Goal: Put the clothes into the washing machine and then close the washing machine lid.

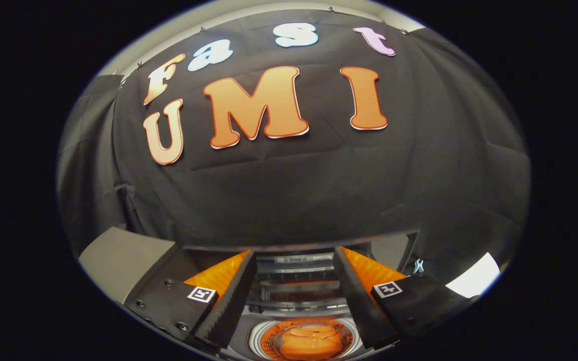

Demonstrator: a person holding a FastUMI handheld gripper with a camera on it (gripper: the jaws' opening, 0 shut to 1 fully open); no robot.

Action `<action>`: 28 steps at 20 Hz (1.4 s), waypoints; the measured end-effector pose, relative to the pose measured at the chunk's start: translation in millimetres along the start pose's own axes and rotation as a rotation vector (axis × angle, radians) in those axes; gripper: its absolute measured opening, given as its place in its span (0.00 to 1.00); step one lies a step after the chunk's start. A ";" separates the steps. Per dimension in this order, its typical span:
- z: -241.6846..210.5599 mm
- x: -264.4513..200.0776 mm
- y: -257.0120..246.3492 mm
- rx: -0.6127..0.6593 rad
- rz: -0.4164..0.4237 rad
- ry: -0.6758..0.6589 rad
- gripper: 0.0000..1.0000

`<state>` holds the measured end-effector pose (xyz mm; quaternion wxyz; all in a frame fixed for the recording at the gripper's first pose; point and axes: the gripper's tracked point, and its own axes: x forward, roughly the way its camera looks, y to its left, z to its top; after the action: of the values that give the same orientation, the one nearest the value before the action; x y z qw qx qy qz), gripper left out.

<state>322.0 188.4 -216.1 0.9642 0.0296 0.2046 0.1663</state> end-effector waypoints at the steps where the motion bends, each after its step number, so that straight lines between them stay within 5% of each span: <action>1: 7.4 11.4 -1.3 0.002 -0.006 -0.001 0.98; 10: -4.2 83.4 -14.7 -0.014 -0.069 0.077 0.99; 28: -11.4 66.1 -17.2 -0.068 -0.069 0.038 0.99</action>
<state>379.7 194.1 -254.1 0.9657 -0.0132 0.2181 0.1404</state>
